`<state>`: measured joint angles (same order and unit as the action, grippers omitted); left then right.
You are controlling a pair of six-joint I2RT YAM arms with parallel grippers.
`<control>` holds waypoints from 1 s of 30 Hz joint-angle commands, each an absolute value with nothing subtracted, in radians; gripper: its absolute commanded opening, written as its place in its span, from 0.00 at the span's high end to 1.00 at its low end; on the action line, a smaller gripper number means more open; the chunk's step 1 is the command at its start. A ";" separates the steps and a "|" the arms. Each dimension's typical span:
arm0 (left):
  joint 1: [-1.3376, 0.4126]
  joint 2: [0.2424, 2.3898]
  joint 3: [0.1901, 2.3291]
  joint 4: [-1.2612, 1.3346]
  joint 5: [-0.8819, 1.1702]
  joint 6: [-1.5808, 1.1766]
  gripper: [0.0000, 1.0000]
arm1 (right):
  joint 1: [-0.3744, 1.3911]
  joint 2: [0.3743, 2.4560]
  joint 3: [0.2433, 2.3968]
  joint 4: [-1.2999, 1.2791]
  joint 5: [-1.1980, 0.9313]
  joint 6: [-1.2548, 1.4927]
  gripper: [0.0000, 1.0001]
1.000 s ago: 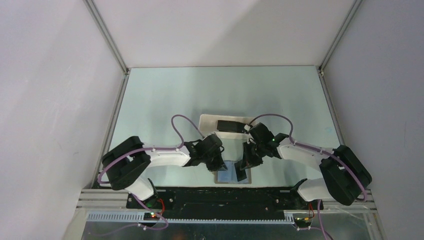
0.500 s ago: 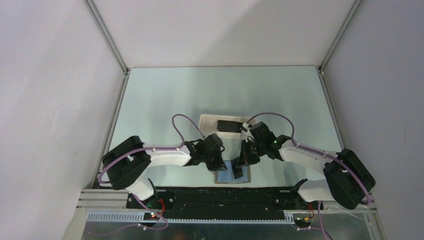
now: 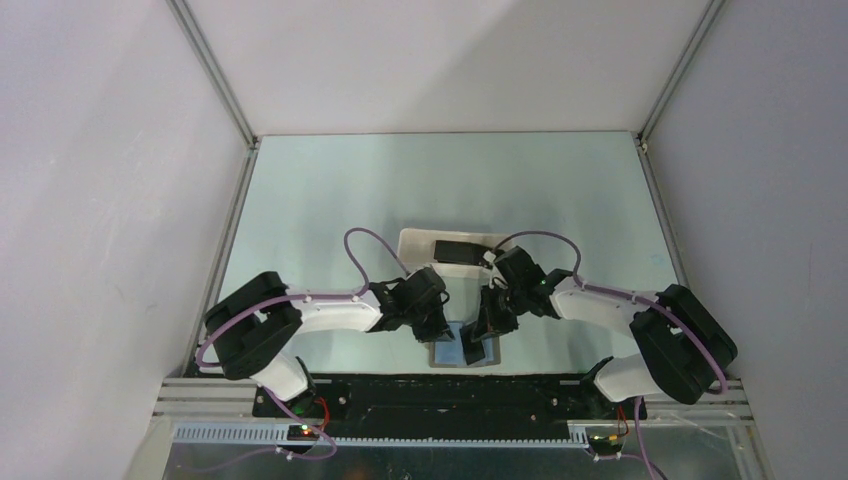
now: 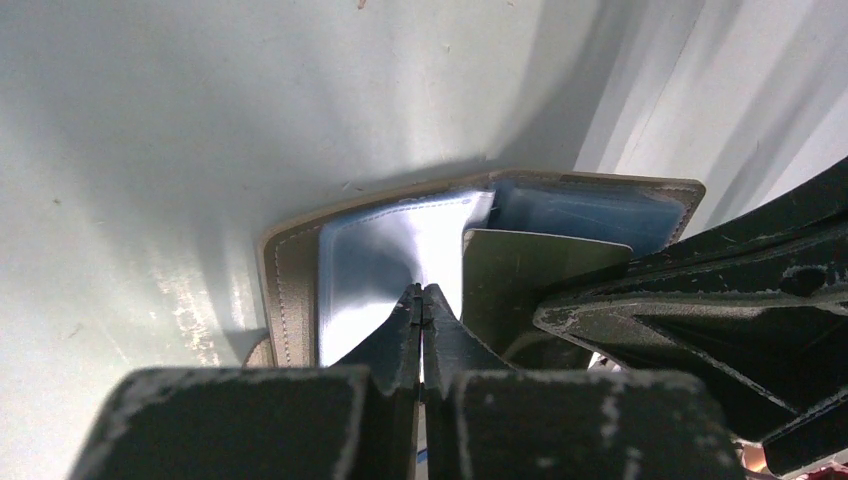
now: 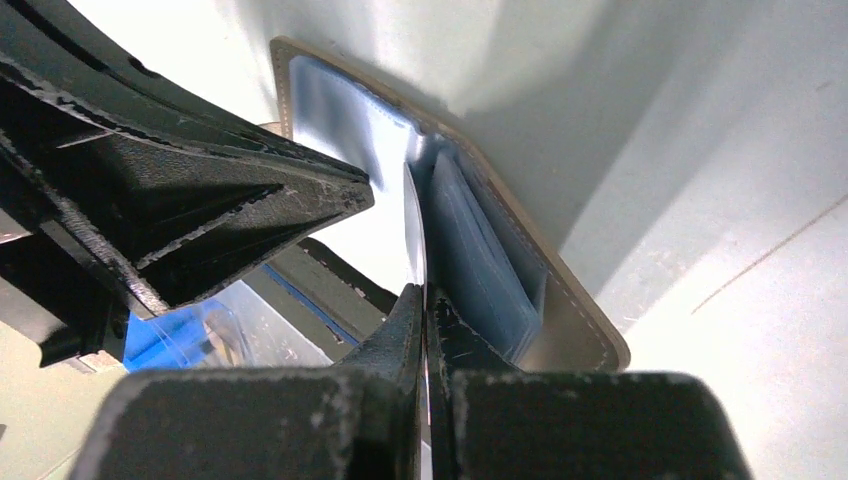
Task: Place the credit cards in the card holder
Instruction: Turn over the card slot in the card holder.
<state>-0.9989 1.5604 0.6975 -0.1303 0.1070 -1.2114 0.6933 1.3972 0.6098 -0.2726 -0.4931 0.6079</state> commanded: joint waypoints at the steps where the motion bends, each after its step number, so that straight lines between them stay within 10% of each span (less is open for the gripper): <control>1: -0.996 1.572 0.698 -0.192 0.058 -1.179 1.00 | 0.659 1.390 0.620 -0.394 -0.441 0.593 1.00; 30: -0.997 1.590 0.712 -0.196 0.066 -1.161 1.00 | 0.653 1.269 0.629 -0.340 -0.529 0.530 1.00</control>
